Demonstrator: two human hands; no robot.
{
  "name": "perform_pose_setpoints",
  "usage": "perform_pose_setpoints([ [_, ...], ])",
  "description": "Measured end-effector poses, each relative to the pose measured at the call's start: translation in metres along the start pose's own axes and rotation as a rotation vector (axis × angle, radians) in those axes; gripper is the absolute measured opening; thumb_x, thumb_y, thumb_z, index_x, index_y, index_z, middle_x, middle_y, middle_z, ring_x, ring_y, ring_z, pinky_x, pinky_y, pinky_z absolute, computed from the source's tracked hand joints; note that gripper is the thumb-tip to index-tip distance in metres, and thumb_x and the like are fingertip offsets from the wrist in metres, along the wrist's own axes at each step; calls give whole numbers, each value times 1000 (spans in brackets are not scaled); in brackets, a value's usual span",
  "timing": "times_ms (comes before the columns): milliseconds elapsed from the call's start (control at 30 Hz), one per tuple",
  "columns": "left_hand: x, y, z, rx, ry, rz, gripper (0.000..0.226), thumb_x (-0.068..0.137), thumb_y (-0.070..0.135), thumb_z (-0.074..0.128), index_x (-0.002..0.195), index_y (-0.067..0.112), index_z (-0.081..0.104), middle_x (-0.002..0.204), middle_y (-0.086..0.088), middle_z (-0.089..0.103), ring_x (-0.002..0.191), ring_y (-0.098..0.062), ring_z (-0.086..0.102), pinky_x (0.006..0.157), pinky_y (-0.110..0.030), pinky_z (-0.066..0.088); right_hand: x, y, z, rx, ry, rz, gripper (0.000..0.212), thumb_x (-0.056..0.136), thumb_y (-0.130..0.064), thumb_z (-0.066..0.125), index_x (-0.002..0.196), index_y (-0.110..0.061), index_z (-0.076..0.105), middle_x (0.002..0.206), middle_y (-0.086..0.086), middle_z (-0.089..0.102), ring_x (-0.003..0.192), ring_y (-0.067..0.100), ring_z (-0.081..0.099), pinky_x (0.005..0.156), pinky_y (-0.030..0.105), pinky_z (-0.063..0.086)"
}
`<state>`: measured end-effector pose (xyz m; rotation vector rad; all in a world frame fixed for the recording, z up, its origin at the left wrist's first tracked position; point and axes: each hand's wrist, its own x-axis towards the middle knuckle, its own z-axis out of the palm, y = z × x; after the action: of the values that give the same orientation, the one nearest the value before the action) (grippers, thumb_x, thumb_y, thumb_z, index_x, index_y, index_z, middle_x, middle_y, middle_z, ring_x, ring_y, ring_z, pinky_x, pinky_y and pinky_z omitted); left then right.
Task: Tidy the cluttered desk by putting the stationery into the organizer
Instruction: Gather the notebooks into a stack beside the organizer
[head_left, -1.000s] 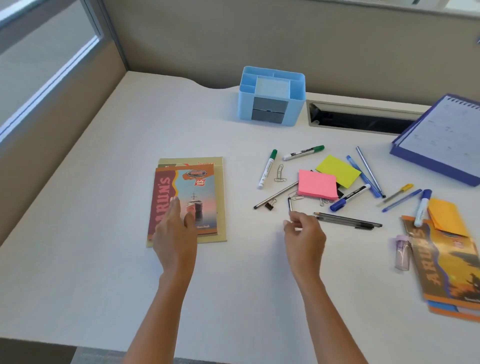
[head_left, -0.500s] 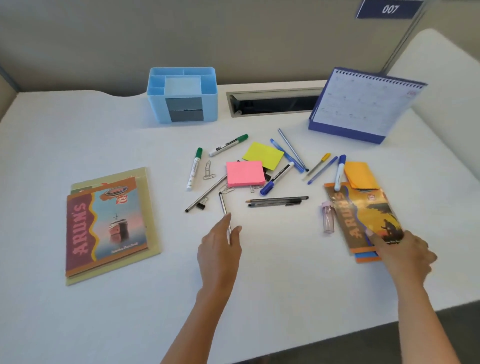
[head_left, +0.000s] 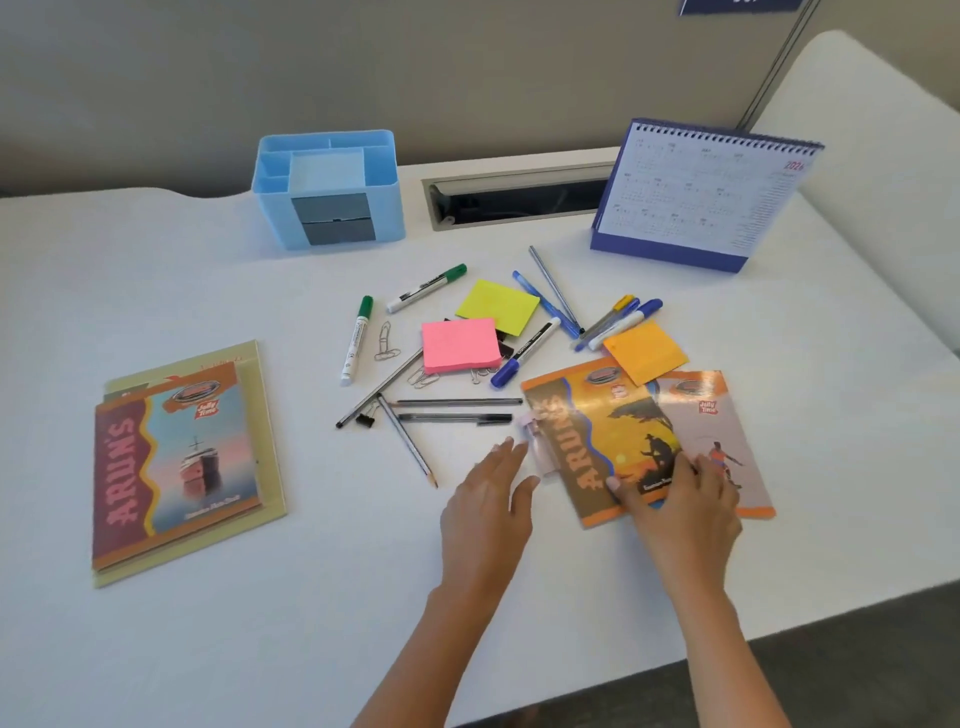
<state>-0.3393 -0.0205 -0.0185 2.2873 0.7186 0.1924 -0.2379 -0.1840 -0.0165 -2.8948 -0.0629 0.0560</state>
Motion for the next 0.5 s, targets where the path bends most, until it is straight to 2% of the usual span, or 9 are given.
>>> perform_pose_setpoints([
  [100, -1, -5, 6, 74, -11, 96, 43, 97, 35, 52, 139, 37, 46, 153, 15, 33, 139, -9, 36, 100, -30, 44, -11, -19, 6, 14, 27, -37, 82, 74, -60, 68, 129, -2, 49, 134, 18, 48, 122, 37, 39, 90, 49, 42],
  [167, -1, -11, 6, 120, 22, 125, 41, 96, 32, 54, 137, 29, 50, 157, 7, 29, 142, -16, 33, 105, -35, 42, -16, -31, 9, 45, 32, -41, 83, 71, -59, 72, 127, -2, 50, 130, 19, 50, 117, 37, 40, 88, 47, 43],
  [267, 0, -22, 2, 188, 104, 127, 45, 93, 25, 61, 137, 19, 52, 156, -4, 32, 142, -25, 34, 110, -41, 38, -20, -44, 12, 53, 8, -20, 91, 64, -61, 76, 130, -4, 47, 125, 20, 48, 112, 38, 40, 83, 44, 42],
  [367, 2, -30, -4, 219, 147, 99, 50, 92, 20, 63, 139, 13, 49, 153, -9, 36, 141, -28, 35, 112, -45, 37, -17, -52, 12, 41, -71, 18, 93, 64, -63, 75, 130, -5, 46, 123, 22, 47, 113, 38, 40, 85, 43, 40],
  [433, 2, -34, -8, 221, 153, 66, 51, 93, 20, 61, 141, 12, 46, 154, -9, 35, 142, -26, 33, 112, -43, 35, -13, -56, 12, 114, -115, 60, 88, 65, -57, 78, 129, -5, 47, 124, 24, 48, 115, 40, 40, 89, 45, 39],
  [500, 1, -38, -13, 185, 148, 13, 49, 95, 23, 57, 141, 14, 45, 156, -5, 31, 144, -23, 29, 111, -40, 36, -8, -57, 11, 279, -133, 85, 72, 70, -43, 81, 123, -4, 53, 117, 21, 50, 113, 39, 44, 87, 43, 40],
])
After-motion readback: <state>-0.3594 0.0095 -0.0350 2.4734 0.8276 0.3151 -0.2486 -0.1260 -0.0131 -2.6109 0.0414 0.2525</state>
